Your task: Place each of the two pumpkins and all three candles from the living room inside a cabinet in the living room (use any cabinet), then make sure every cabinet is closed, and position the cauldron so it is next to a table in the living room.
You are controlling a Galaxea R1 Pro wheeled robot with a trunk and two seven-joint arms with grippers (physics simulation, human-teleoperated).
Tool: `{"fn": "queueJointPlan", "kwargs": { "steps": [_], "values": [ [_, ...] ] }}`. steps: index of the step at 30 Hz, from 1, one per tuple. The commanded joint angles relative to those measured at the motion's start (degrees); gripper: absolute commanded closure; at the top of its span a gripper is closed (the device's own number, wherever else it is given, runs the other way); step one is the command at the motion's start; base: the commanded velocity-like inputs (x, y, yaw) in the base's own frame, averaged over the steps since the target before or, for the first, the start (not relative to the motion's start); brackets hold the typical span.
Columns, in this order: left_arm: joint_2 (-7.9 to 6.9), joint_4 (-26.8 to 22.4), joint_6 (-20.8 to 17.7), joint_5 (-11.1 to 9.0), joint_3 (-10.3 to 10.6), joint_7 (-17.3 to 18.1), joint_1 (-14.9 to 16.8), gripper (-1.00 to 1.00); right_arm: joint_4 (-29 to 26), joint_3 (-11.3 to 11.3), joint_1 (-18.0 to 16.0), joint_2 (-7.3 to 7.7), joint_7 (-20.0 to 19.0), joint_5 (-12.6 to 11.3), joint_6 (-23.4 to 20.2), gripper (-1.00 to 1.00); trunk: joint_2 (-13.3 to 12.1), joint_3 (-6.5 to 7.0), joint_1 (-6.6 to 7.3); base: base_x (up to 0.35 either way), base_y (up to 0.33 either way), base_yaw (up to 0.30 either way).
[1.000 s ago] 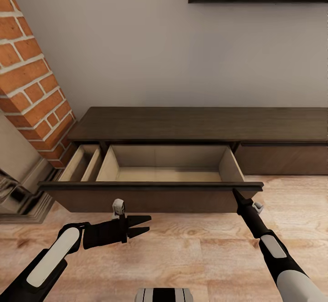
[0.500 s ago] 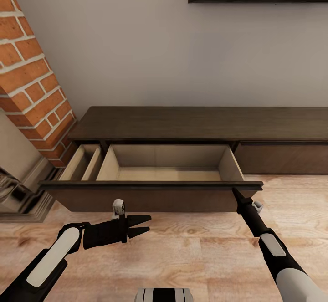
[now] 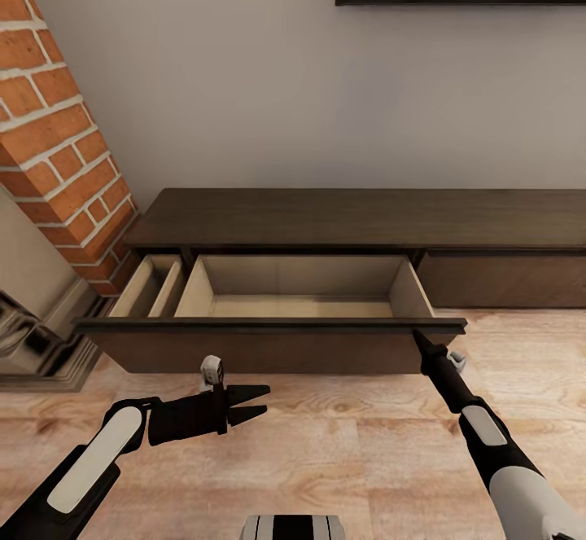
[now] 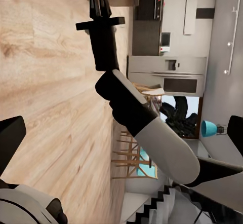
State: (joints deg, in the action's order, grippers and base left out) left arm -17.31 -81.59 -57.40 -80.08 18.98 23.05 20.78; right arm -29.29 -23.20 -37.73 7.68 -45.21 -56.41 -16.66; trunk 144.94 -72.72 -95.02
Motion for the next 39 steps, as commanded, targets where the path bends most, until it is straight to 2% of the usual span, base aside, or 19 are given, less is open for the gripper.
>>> {"fn": "queueJointPlan", "kwargs": {
  "steps": [1,5,6,19,33,39],
  "values": [
    [-0.04,0.0,0.0,0.3,0.1,0.4,0.0,-1.0,0.0,1.6,2.7,-0.04,-5.3,0.1,-1.0,1.0,0.0,-0.05,0.02,-0.008,0.0,0.0],
    [-0.04,0.0,0.0,0.3,0.1,0.4,0.0,-1.0,0.0,1.6,2.7,-0.04,-5.3,0.1,-1.0,1.0,0.0,-0.05,0.02,-0.003,0.0,0.0],
    [-0.05,0.0,0.0,0.3,0.1,0.4,0.0,-1.0,0.0,1.6,2.7,-0.04,-5.3,0.1,-1.0,-1.0,0.0,-0.05,0.02,0.0,0.0,0.0],
    [-0.02,0.0,0.0,0.3,0.1,0.4,0.0,-1.0,0.1,1.6,2.7,-0.04,-5.3,0.1,-1.0,-1.0,0.0,-0.05,0.02,-0.011,0.0,0.0],
    [0.0,0.0,0.0,0.3,0.1,0.4,0.0,-1.0,0.1,1.7,2.7,0.02,-5.1,0.1,-1.1,-1.0,0.0,-0.05,0.02,-0.219,0.0,0.0],
    [0.0,0.0,0.0,0.3,0.1,0.4,0.0,-1.0,0.1,1.9,2.7,0.09,-4.9,0.8,-4.0,-1.0,0.0,-0.05,0.02,-0.157,0.0,0.0]
  ]
}}
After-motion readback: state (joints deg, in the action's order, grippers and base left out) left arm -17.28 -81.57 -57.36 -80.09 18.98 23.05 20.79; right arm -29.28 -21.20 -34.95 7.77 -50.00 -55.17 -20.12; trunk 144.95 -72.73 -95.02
